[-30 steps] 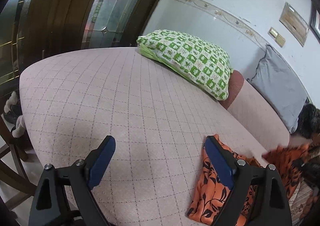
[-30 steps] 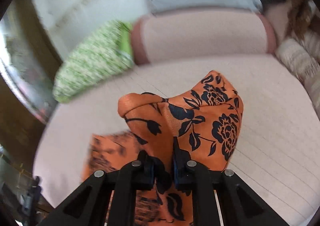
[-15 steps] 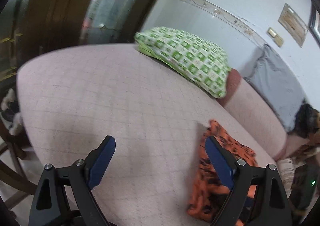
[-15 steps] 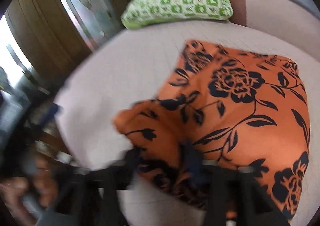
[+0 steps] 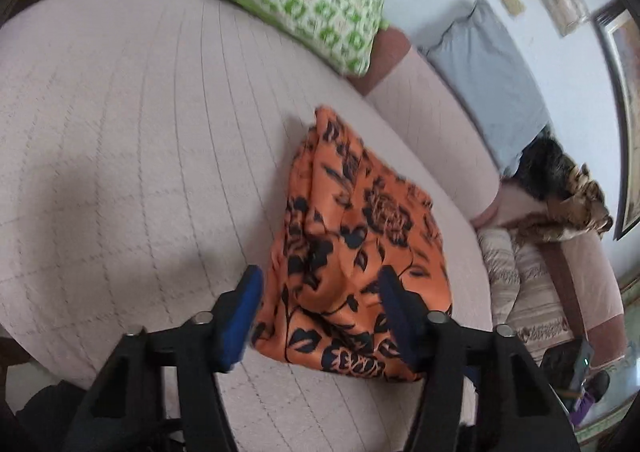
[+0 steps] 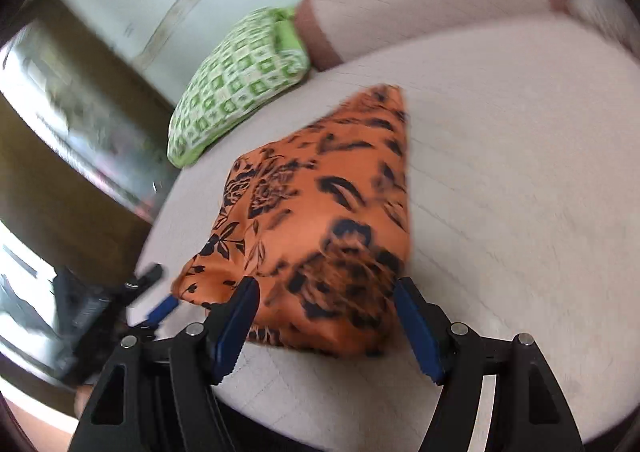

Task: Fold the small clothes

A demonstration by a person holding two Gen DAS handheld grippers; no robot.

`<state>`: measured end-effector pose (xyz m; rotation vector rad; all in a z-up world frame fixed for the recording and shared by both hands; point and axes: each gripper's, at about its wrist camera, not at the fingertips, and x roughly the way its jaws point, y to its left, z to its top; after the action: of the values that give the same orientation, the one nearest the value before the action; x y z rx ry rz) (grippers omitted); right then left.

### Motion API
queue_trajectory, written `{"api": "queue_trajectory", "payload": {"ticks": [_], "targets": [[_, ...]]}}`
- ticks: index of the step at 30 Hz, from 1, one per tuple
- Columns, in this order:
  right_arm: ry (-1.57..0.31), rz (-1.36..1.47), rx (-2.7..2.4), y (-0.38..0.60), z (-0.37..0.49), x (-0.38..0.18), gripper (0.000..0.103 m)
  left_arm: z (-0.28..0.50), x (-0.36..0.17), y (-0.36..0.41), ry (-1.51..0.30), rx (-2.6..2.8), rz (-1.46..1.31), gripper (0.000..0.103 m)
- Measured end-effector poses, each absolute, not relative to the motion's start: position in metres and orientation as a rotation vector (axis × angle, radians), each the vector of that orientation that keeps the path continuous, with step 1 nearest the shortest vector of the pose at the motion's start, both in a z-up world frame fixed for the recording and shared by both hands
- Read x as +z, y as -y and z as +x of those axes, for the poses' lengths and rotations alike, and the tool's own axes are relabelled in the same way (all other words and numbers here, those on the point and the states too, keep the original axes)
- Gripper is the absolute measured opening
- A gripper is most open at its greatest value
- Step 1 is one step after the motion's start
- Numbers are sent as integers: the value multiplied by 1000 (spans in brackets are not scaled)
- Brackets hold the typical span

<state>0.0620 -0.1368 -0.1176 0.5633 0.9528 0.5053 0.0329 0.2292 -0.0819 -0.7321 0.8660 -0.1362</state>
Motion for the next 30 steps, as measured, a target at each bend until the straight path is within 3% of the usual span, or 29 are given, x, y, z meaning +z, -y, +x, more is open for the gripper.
{"api": "queue_trajectory", "payload": {"ticks": [4, 6, 10, 12, 13, 14, 16, 17, 21, 25, 26, 29, 30], "targets": [[-1001, 907, 607, 135, 56, -137, 74, 37, -81, -220, -873, -102, -718, 62], [-1058, 1036, 564, 127, 69, -161, 74, 39, -80, -215, -877, -81, -708, 69], [-1032, 1311, 492, 130, 80, -188, 74, 47, -81, -204, -895, -76, -670, 69], [-1009, 1443, 432, 137, 77, -201, 74, 52, -83, -197, -905, -89, -641, 46], [-986, 1534, 397, 142, 76, -210, 74, 55, -86, -193, -929, -77, -620, 17], [-975, 1566, 392, 144, 76, -213, 71, 57, -87, -191, -939, -70, -613, 15], [-960, 1508, 362, 150, 76, -208, 32, 56, -85, -189, -931, -76, -626, 14], [-939, 1490, 366, 155, 74, -203, 21, 53, -80, -188, -916, -89, -631, 13], [-911, 1374, 333, 176, 65, -189, 17, 35, -61, -174, -858, -125, -598, 14], [-1048, 1360, 367, 173, 55, -227, 24, 33, -119, -177, -1028, -31, -609, 19], [-1058, 1360, 383, 176, 53, -224, 31, 30, -121, -185, -1008, -47, -668, 22], [-1051, 1242, 455, 179, 55, -196, 74, 24, -95, -191, -954, -50, -612, 35], [-1049, 1177, 475, 180, 54, -184, 74, 22, -87, -192, -936, -42, -574, 39]]}}
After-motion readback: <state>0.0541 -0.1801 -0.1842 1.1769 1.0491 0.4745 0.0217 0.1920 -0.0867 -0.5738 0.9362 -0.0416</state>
